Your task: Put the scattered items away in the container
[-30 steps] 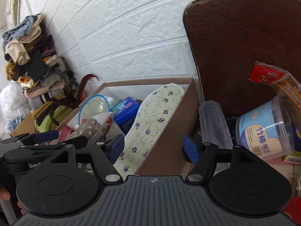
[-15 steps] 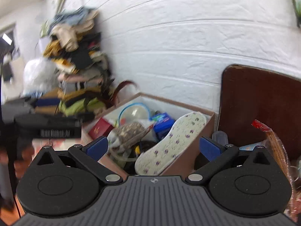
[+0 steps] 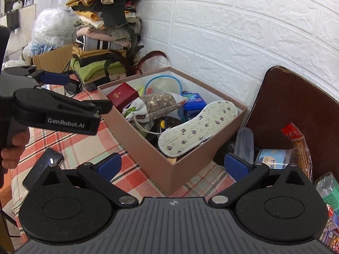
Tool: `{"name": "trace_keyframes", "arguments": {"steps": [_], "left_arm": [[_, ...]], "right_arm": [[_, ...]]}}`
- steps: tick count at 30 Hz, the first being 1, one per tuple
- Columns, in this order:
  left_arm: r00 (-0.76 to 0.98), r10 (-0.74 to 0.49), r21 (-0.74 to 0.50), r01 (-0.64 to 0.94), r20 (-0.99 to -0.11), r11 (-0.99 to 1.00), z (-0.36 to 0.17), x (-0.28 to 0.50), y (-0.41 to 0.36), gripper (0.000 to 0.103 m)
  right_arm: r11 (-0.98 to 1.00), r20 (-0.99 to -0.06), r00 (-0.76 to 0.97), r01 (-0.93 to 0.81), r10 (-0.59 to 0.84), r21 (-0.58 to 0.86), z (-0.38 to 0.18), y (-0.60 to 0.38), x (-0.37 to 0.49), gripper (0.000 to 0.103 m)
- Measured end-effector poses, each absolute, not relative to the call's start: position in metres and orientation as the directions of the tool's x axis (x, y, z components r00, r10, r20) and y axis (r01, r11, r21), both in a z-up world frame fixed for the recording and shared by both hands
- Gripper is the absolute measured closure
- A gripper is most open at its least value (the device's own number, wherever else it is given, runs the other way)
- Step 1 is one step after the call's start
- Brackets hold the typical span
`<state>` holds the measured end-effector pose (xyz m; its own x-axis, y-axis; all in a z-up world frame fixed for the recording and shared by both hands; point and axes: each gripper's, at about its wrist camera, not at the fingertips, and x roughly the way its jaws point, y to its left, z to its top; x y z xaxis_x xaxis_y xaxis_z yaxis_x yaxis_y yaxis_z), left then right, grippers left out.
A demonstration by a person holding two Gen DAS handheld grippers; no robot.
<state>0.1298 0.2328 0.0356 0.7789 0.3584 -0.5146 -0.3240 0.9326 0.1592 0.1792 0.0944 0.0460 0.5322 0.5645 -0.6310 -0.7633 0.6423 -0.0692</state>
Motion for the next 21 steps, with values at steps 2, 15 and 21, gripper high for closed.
{"name": "trace_keyframes", "arguments": {"steps": [2,15,21], "left_arm": [[0.783,0.351,0.153,-0.320,-0.514,0.935,0.036,0.127,0.232,0.000],[0.785,0.322,0.129,-0.301,-0.529,0.945,0.033,0.123,0.232,0.000],[0.784,0.319,0.128,-0.299,-0.532,0.946,0.033,0.123,0.233,0.000]], "right_arm": [[0.640,-0.634,0.534,-0.764,0.560,-0.078,0.046,0.095,0.175,0.000],[0.643,-0.660,0.542,-0.757,0.521,-0.114,0.038,0.096,0.166,0.000],[0.637,-0.663,0.537,-0.762,0.522,-0.116,0.036,0.097,0.167,0.000]]}}
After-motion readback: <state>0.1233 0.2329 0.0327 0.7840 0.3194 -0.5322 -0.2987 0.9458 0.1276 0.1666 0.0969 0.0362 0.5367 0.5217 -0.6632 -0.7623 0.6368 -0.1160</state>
